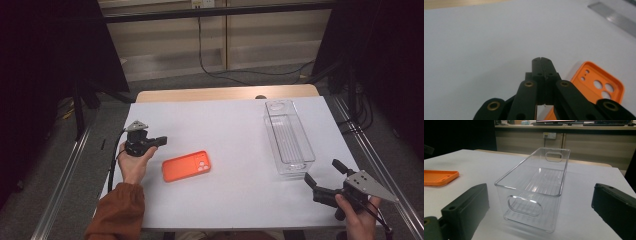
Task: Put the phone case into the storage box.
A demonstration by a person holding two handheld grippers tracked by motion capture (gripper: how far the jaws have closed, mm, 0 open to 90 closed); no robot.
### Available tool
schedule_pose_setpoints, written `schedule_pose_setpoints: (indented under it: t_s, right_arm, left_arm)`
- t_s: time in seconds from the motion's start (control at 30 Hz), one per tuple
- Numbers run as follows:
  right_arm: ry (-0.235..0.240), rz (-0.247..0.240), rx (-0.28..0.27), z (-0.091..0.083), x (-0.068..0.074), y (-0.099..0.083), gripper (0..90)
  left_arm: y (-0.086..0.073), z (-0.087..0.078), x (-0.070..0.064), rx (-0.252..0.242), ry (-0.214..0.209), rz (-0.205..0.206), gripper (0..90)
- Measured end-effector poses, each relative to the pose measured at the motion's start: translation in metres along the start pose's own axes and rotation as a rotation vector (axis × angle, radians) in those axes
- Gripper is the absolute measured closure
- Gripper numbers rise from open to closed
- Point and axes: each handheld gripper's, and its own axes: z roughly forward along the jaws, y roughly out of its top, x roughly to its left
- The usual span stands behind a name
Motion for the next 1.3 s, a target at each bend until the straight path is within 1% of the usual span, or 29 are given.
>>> schedule_pose_setpoints:
  t_s: [0.03, 0.1, 0.13, 0.17, 0.2, 0.23, 0.27, 0.3, 0.33, 0.37, 0.4, 0.43, 0.47, 0.5, 0.57, 0.63, 0.73, 0.9, 0.93, 1.03, 1.17, 1.3]
  right_arm:
    - [0.000, -0.002, -0.003, 0.000, 0.000, 0.000, 0.6]
    - [0.002, 0.000, 0.000, 0.000, 0.000, 0.000, 0.6]
    - [0.003, 0.003, 0.001, 0.000, 0.000, 0.000, 0.6]
    - [0.003, 0.000, -0.001, 0.000, 0.000, 0.000, 0.6]
    - [0.005, -0.002, 0.001, 0.000, 0.000, 0.000, 0.6]
    - [0.005, -0.004, 0.001, 0.000, 0.000, 0.000, 0.6]
    - [0.003, -0.003, 0.001, 0.000, 0.000, 0.000, 0.6]
    - [0.003, -0.003, 0.001, 0.000, 0.000, 0.000, 0.6]
    - [0.003, -0.001, 0.000, 0.000, 0.000, 0.000, 0.6]
    - [0.003, -0.003, 0.001, 0.000, 0.000, 0.000, 0.6]
    - [0.002, -0.005, 0.000, 0.000, 0.000, 0.000, 0.6]
    - [0.001, -0.006, 0.000, 0.000, 0.000, 0.000, 0.6]
    - [0.002, -0.005, 0.000, 0.000, 0.000, 0.000, 0.6]
    - [0.002, -0.004, -0.001, 0.000, 0.000, 0.000, 0.6]
    - [0.002, -0.003, 0.001, 0.000, 0.000, 0.000, 0.6]
    - [0.002, -0.006, 0.000, 0.000, 0.000, 0.000, 0.6]
    - [0.003, -0.005, -0.001, 0.000, 0.000, 0.000, 0.6]
    - [0.003, -0.005, -0.002, 0.000, 0.000, 0.000, 0.5]
    - [0.003, -0.006, -0.003, -0.001, 0.000, 0.000, 0.5]
    - [0.004, -0.008, -0.004, -0.001, 0.001, 0.000, 0.5]
    - [0.006, -0.008, -0.003, -0.001, 0.001, 0.000, 0.5]
    - [0.006, -0.009, -0.003, -0.001, 0.000, 0.000, 0.5]
  left_arm:
    - [0.000, 0.002, -0.001, 0.019, 0.010, 0.012, 90.0]
    - [-0.001, 0.006, -0.002, 0.050, 0.015, 0.017, 90.0]
    - [-0.002, 0.008, -0.002, 0.070, 0.017, 0.024, 90.0]
    - [-0.003, 0.010, -0.003, 0.079, 0.021, 0.034, 90.0]
    - [-0.004, 0.011, -0.004, 0.102, 0.030, 0.041, 90.0]
    - [-0.005, 0.013, -0.003, 0.128, 0.029, 0.042, 90.0]
    - [-0.005, 0.013, -0.003, 0.128, 0.029, 0.042, 90.0]
    - [-0.005, 0.013, -0.003, 0.145, 0.039, 0.041, 90.0]
    - [-0.006, 0.014, -0.003, 0.152, 0.049, 0.042, 90.0]
    - [-0.007, 0.015, -0.001, 0.174, 0.041, 0.046, 90.0]
    - [-0.008, 0.016, -0.001, 0.183, 0.049, 0.051, 90.0]
    - [-0.009, 0.016, 0.000, 0.198, 0.037, 0.057, 90.0]
    - [-0.009, 0.016, 0.000, 0.198, 0.037, 0.057, 90.0]
    - [-0.011, 0.017, -0.001, 0.214, 0.032, 0.054, 90.0]
    - [-0.012, 0.018, -0.001, 0.217, 0.025, 0.053, 90.0]
    - [-0.013, 0.019, -0.001, 0.230, 0.028, 0.069, 90.0]
    - [-0.014, 0.019, -0.002, 0.223, 0.033, 0.073, 90.0]
    - [-0.019, 0.020, -0.003, 0.247, 0.022, 0.089, 90.0]
    - [-0.020, 0.020, -0.004, 0.257, 0.020, 0.090, 90.0]
    - [-0.021, 0.020, -0.004, 0.256, 0.016, 0.088, 90.0]
    - [-0.023, 0.020, -0.003, 0.274, 0.007, 0.091, 90.0]
    - [-0.023, 0.020, -0.003, 0.278, 0.006, 0.091, 90.0]
